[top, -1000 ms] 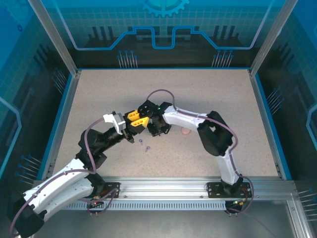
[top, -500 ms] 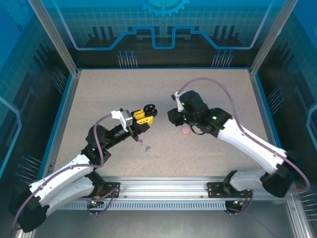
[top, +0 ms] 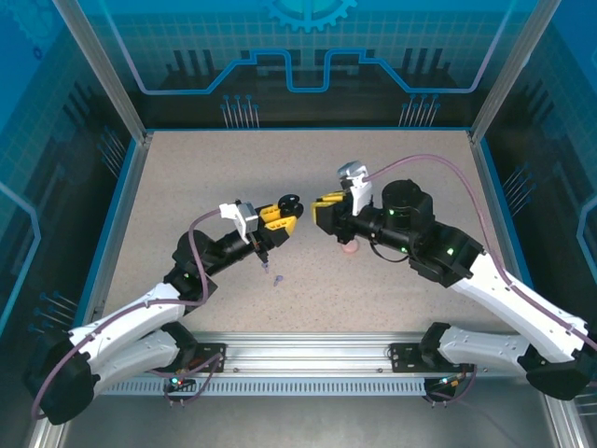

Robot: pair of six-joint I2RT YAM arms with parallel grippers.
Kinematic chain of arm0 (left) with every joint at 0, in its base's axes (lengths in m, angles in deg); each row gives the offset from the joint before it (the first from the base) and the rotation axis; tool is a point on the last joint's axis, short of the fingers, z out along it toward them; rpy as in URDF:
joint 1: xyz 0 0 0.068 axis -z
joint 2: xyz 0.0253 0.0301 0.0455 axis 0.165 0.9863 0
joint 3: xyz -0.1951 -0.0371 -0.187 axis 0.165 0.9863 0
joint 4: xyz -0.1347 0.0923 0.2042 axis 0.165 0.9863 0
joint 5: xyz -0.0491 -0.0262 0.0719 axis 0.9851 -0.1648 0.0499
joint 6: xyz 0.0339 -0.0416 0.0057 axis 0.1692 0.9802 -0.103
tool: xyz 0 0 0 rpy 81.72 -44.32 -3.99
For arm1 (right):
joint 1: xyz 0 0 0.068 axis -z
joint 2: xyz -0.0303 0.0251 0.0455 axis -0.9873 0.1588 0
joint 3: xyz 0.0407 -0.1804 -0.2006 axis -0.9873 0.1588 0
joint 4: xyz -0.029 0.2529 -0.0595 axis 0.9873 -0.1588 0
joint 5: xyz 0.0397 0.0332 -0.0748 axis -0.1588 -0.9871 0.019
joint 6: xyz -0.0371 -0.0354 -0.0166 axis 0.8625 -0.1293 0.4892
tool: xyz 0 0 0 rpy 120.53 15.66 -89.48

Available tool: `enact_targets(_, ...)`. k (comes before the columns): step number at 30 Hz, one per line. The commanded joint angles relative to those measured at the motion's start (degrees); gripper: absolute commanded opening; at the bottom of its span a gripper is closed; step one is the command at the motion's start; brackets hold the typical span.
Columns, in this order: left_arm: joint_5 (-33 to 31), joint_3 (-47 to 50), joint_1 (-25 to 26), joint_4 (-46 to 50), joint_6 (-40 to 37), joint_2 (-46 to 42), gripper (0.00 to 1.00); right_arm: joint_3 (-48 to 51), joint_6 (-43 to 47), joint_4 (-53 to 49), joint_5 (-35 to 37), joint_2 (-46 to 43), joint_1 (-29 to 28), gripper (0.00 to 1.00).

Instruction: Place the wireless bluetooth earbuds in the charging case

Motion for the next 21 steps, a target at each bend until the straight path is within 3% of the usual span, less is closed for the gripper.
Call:
enact_targets(1, 1.1, -1.0, 0.4, -3.4, 1.3, 0.0, 0.00, -4.0, 3.8, 3.7, 0.9, 1.8, -3.7, 0.23)
enact_targets(8, 1.1, -0.7, 0.4, -3.8, 1.9, 0.0, 0.00, -6.3, 7.7, 5.1, 6.7, 5.6, -8.2, 0.23)
enact_targets(21, 0.9, -0.2, 0.4, -3.8, 1.8, -0.7, 0.00, -8.6, 9.6, 3.3, 11.2, 9.5, -8.7, 0.23)
